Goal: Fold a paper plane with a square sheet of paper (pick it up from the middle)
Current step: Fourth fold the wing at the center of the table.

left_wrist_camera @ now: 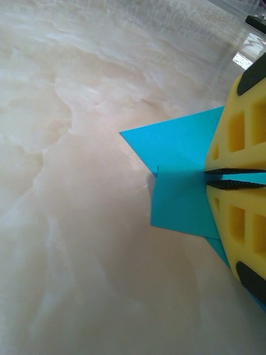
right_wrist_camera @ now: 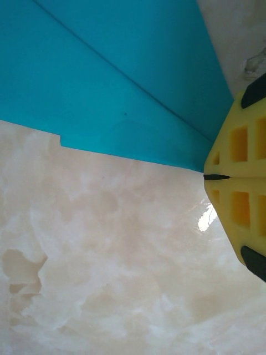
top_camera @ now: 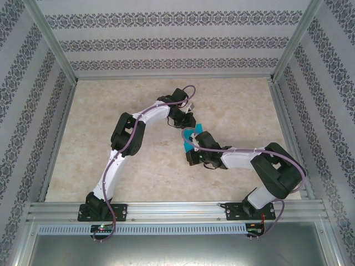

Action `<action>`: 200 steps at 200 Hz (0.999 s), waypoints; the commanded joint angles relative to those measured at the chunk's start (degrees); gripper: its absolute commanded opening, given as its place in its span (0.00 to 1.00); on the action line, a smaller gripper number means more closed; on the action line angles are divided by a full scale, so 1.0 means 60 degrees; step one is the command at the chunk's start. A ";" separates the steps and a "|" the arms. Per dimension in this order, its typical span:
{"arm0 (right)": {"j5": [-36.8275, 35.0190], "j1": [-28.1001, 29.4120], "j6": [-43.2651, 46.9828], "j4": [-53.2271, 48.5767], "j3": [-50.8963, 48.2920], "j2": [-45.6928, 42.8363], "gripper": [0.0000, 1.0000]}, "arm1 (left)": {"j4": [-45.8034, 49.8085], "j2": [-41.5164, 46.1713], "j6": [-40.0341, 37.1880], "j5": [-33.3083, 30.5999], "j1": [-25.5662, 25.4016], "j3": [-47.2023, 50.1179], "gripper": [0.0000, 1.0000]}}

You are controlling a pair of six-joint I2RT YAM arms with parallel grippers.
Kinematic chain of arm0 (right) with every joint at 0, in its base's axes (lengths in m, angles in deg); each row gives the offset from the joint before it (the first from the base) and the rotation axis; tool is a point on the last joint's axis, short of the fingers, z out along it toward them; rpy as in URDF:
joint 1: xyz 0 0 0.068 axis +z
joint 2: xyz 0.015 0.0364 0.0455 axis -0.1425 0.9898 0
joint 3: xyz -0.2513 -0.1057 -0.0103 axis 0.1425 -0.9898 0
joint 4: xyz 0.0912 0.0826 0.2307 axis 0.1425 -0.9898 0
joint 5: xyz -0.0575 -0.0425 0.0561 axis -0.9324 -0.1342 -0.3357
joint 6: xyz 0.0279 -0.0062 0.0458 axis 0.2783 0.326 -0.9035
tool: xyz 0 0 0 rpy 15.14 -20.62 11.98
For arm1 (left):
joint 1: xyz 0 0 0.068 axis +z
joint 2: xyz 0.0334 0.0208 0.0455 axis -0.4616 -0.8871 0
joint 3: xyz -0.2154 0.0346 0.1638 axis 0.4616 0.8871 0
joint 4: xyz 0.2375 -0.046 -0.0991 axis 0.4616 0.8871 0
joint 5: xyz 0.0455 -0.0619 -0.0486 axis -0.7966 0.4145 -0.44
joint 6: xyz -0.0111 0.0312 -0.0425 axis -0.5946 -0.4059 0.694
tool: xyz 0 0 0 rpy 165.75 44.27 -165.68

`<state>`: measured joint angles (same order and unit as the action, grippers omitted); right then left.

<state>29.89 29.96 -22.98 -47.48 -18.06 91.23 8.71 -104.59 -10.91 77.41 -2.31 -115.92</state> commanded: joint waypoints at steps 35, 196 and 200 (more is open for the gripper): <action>0.1542 -0.0335 -0.0812 -0.1184 -0.0485 -0.1365 0.00 | -0.0444 -0.0427 -0.0489 -0.1027 0.0559 0.0615 0.18; 0.2180 -0.1221 -0.1205 0.0772 0.0163 0.1662 0.00 | -0.0792 -0.0051 -0.0454 -0.0375 0.0558 0.1006 0.20; 0.2195 -0.1215 -0.1230 0.0808 0.0071 0.1657 0.00 | -0.0773 -0.0056 -0.0454 -0.0361 0.0572 0.0948 0.21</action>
<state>43.53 22.66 -30.70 -42.34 -14.39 98.68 0.78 -102.54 -12.06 79.09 -0.50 -110.52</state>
